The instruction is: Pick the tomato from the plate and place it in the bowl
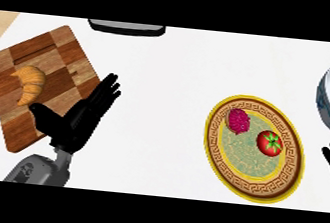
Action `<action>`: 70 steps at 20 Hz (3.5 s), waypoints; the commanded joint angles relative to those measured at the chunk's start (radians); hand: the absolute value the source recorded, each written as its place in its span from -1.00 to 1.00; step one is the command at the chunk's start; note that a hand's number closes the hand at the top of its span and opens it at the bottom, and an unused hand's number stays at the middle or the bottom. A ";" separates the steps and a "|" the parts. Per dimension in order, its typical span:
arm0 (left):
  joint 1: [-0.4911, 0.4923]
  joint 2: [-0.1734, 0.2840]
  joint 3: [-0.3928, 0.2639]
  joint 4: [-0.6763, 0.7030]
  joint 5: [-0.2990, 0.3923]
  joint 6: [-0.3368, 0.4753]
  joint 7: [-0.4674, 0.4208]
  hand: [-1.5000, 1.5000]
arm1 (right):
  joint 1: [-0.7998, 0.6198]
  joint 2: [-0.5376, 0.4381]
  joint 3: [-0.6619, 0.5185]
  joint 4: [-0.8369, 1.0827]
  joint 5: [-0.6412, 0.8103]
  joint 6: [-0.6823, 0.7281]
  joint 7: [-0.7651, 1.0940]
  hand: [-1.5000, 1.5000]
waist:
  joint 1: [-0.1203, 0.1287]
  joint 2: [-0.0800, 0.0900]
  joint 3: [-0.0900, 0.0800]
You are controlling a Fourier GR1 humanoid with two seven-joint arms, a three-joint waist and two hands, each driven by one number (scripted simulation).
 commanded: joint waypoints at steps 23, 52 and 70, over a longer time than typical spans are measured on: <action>0.045 -0.135 0.138 -0.081 -0.145 -0.096 0.119 0.00 | -0.267 0.176 0.032 0.319 0.233 0.069 0.040 -1.00 | -0.006 -0.003 0.001; 0.030 -0.216 0.225 -0.025 -0.239 -0.195 0.110 0.00 | -0.415 0.255 0.005 0.632 0.319 -0.163 -0.159 1.00 | -0.005 -0.002 0.001; 0.067 -0.225 0.232 -0.063 -0.246 -0.208 0.127 0.00 | -0.201 0.080 0.020 0.228 0.369 0.398 0.035 1.00 | -0.015 -0.005 0.000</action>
